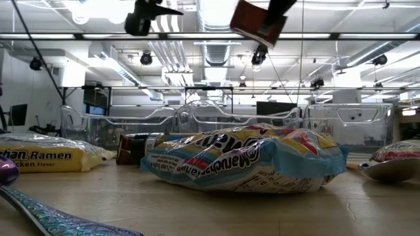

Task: Pick & Place Food Item
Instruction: Put the red seasoning can into the left transparent bin

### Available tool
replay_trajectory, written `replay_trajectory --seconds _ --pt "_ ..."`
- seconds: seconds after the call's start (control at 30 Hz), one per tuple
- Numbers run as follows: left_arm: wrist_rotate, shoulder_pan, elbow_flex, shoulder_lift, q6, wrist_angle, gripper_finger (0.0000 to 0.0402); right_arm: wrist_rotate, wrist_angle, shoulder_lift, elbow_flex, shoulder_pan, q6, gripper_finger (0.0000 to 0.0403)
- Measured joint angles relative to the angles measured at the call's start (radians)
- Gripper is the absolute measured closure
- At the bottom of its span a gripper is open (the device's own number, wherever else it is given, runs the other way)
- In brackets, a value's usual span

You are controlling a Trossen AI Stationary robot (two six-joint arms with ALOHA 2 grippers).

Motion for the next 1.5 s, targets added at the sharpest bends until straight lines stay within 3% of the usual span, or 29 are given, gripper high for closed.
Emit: replay_trajectory --seconds 0.17,0.4,0.67,1.5 --pt "0.159 0.016 0.061 0.125 -0.007 -0.003 0.0105 0.010 -0.007 0.006 0.044 0.000 -0.014 0.0122" --pt "0.194 0.043 0.115 0.232 -0.073 0.005 0.0055 0.010 -0.001 -0.010 0.044 -0.011 -0.013 0.0122" --pt "0.164 0.053 0.162 0.255 -0.089 0.076 0.0050 0.002 -0.001 0.005 0.044 -0.037 -0.015 0.0122" --pt "0.065 0.058 0.154 0.256 -0.114 0.081 0.0050 -0.022 0.142 0.004 0.043 -0.113 -0.103 0.0122"
